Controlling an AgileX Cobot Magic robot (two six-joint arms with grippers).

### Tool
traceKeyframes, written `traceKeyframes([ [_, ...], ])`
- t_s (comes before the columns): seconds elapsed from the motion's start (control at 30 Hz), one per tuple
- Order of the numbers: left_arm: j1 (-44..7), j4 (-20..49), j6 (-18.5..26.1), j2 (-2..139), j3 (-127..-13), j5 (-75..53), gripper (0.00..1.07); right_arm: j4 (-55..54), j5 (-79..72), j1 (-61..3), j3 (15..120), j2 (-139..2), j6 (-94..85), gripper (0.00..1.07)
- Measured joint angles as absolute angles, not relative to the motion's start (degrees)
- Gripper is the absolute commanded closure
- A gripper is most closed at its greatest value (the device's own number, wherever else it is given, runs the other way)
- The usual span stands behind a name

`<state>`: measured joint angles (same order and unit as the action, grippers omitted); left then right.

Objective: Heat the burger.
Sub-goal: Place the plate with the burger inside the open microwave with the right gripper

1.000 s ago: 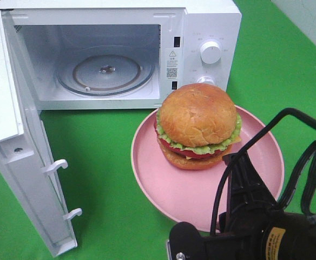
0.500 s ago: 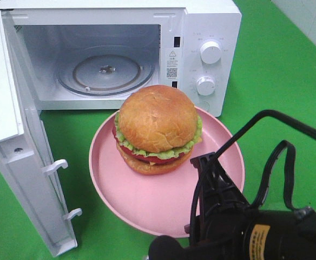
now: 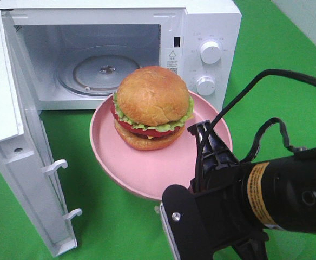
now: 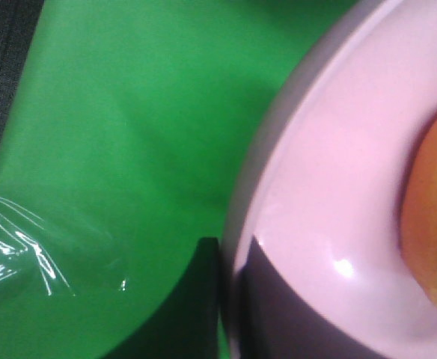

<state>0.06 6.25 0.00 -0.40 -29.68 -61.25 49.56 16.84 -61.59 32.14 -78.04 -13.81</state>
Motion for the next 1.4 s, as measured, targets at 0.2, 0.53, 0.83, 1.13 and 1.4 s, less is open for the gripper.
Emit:
traceKeyframes([
  [0.2,0.1,6.2,0.0,-0.4,-29.7,-61.2,0.07,44.3,14.7,-57.8,32.1,-78.0,-22.7,1.07],
  [0.53,0.1,6.2,0.0,-0.4,-29.7,-61.2,0.07,31.6,13.8,-55.4,32.9,-78.1,-37.1,1.07],
  [0.83,0.1,6.2,0.0,-0.4,-29.7,-61.2,0.07,17.9,16.7,-51.7,35.8,-78.2,-52.9,1.07],
  [1.13,0.1,6.2,0.0,-0.4,-29.7,-61.2,0.07,12.4,23.4,-51.3,41.9,-82.8,-65.6,1.07],
  [1.4,0.1,6.2,0.0,-0.4,-29.7,-61.2,0.07,9.7,25.6,-51.3,49.0,-88.8,-69.8,1.07],
])
